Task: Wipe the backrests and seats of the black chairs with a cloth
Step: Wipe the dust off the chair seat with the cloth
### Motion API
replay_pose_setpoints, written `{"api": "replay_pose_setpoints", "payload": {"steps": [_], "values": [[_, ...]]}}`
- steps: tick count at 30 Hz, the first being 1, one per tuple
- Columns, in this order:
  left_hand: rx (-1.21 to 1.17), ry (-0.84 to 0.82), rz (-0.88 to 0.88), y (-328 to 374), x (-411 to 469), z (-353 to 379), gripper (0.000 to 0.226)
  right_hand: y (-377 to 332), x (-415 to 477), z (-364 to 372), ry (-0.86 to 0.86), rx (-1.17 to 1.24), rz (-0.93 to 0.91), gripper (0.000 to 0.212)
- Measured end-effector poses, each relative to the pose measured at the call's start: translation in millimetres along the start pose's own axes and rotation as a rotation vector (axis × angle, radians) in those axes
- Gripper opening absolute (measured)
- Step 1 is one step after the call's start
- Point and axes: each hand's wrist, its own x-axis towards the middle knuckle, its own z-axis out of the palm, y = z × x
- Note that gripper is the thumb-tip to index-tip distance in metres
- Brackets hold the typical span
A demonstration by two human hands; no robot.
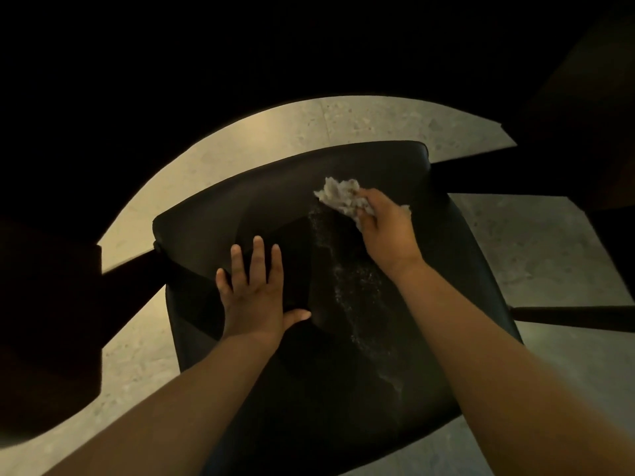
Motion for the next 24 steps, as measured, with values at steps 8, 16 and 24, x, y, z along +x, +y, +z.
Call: {"api": "replay_pose_setpoints", "payload": {"steps": [8, 16, 24], "values": [[-0.03, -0.016, 0.005, 1, -1, -4, 0.113, 18, -99, -17, -0.069, 0.159, 0.003, 0.029], [-0.008, 0.005, 0.01, 1, -1, -2, 0.113, -11, 39, -18, 0.229, 0.117, -0.051, 0.018], [0.006, -0.004, -0.004, 1, 1, 0, 0.112, -16, 17, 12, -0.034, -0.003, -0.089, 0.036]]}}
